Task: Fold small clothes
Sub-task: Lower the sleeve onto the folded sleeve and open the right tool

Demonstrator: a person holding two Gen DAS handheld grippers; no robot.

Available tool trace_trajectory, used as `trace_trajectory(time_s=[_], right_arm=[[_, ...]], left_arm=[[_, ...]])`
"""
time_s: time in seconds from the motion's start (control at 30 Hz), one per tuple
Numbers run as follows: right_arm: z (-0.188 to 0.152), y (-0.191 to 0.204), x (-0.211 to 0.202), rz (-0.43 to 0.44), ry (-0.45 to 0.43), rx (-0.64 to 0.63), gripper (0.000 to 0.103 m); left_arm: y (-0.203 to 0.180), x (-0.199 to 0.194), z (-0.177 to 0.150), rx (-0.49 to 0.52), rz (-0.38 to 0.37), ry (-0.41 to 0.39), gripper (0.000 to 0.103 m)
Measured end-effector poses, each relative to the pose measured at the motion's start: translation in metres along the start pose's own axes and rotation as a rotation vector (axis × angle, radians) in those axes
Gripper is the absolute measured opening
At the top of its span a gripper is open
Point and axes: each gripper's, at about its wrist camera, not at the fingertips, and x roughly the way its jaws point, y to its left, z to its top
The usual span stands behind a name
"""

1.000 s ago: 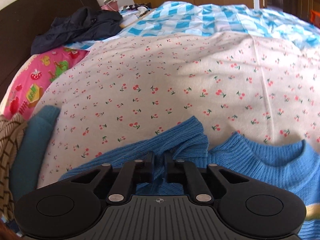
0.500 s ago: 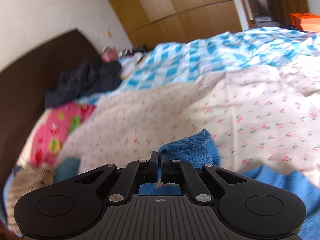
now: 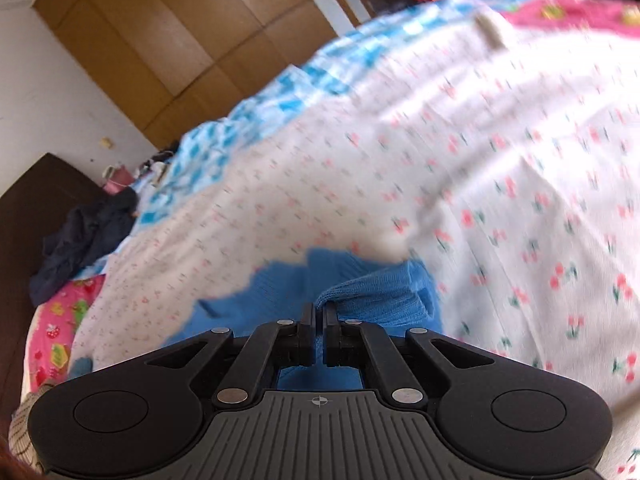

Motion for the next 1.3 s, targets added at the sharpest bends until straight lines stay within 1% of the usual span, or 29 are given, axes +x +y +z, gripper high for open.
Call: trace_trajectory(time_s=[0.03, 0.17, 0.2, 0.27, 0.33, 0.4, 0.47, 0.5, 0.57, 0.6, 0.63, 0.67, 0.7, 0.73, 0.8, 0.83, 0.87, 0.93, 1.03, 1.1, 1.13, 1.17, 1.23, 1.3], right_arm=[[-0.005, -0.005, 0.002, 0.01, 0.01, 0.021, 0.002], [-0.011, -0.012, -0.001, 0.048, 0.011, 0.035, 0.01], [-0.012, -0.015, -0.002, 0.057, 0.013, 0.042, 0.01], [-0.013, -0.02, -0.004, 0.07, 0.014, 0.059, 0.01], [-0.014, -0.026, -0.004, 0.081, 0.019, 0.076, 0.01], [-0.016, -0.03, -0.004, 0.094, 0.024, 0.084, 0.011], [-0.017, -0.03, -0.002, 0.102, 0.028, 0.085, 0.012], [-0.017, -0.031, -0.001, 0.106, 0.03, 0.093, 0.012], [-0.019, -0.032, 0.0, 0.111, 0.032, 0.107, 0.012], [-0.02, -0.032, 0.0, 0.099, 0.032, 0.104, 0.012], [-0.022, -0.033, 0.0, 0.075, 0.039, 0.101, 0.009], [-0.024, -0.035, 0.001, 0.051, 0.049, 0.109, 0.008], [-0.026, -0.037, 0.001, 0.039, 0.059, 0.123, 0.008], [-0.028, -0.04, 0.001, 0.036, 0.068, 0.13, 0.007], [-0.031, -0.039, -0.004, 0.027, 0.071, 0.11, 0.008], [-0.032, -0.038, -0.007, 0.023, 0.073, 0.096, 0.009], [-0.032, -0.037, -0.011, 0.018, 0.072, 0.09, 0.012], [-0.032, -0.036, -0.019, 0.017, 0.061, 0.089, 0.012], [-0.027, -0.036, -0.028, 0.023, 0.041, 0.106, 0.013], [-0.022, -0.032, -0.032, 0.016, 0.016, 0.098, 0.015], [-0.018, -0.028, -0.034, 0.01, 0.001, 0.078, 0.017], [-0.014, -0.024, -0.035, 0.003, -0.008, 0.06, 0.023], [-0.009, -0.019, -0.034, -0.017, -0.022, 0.048, 0.028], [-0.003, -0.014, -0.025, -0.041, -0.012, 0.03, 0.031]], left_arm=[[-0.003, -0.002, 0.001, 0.013, -0.01, 0.0, 0.093], [-0.021, 0.001, 0.006, 0.03, -0.034, 0.016, 0.093], [-0.028, 0.002, 0.006, 0.042, -0.04, 0.016, 0.093], [-0.046, 0.001, 0.003, 0.1, -0.046, -0.003, 0.093], [-0.065, -0.002, -0.003, 0.201, -0.04, -0.041, 0.093], [-0.081, 0.0, -0.009, 0.303, 0.017, -0.07, 0.093], [-0.088, 0.01, -0.011, 0.374, 0.095, -0.073, 0.095], [-0.087, 0.016, -0.01, 0.375, 0.127, -0.065, 0.095], [-0.075, 0.022, -0.004, 0.316, 0.154, -0.044, 0.095], [-0.068, 0.022, -0.001, 0.28, 0.163, -0.033, 0.095], [-0.062, 0.023, 0.0, 0.254, 0.187, -0.022, 0.095], [-0.057, 0.025, 0.0, 0.245, 0.225, -0.007, 0.095], [-0.052, 0.027, -0.002, 0.24, 0.242, 0.011, 0.095], [-0.046, 0.029, -0.004, 0.221, 0.232, 0.033, 0.095], [-0.036, 0.029, -0.004, 0.159, 0.187, 0.066, 0.095], [-0.032, 0.027, -0.002, 0.134, 0.17, 0.068, 0.095], [-0.031, 0.025, 0.0, 0.115, 0.16, 0.059, 0.095], [-0.031, 0.019, 0.002, 0.094, 0.141, 0.035, 0.095], [-0.034, 0.012, 0.004, 0.089, 0.098, 0.003, 0.095], [-0.039, 0.009, 0.002, 0.109, 0.077, -0.018, 0.095], [-0.042, 0.009, 0.002, 0.121, 0.066, -0.026, 0.095], [-0.044, 0.009, 0.003, 0.129, 0.054, -0.031, 0.095], [-0.047, 0.01, 0.001, 0.136, 0.034, -0.029, 0.095], [-0.048, 0.013, 0.0, 0.139, 0.024, -0.02, 0.095]])
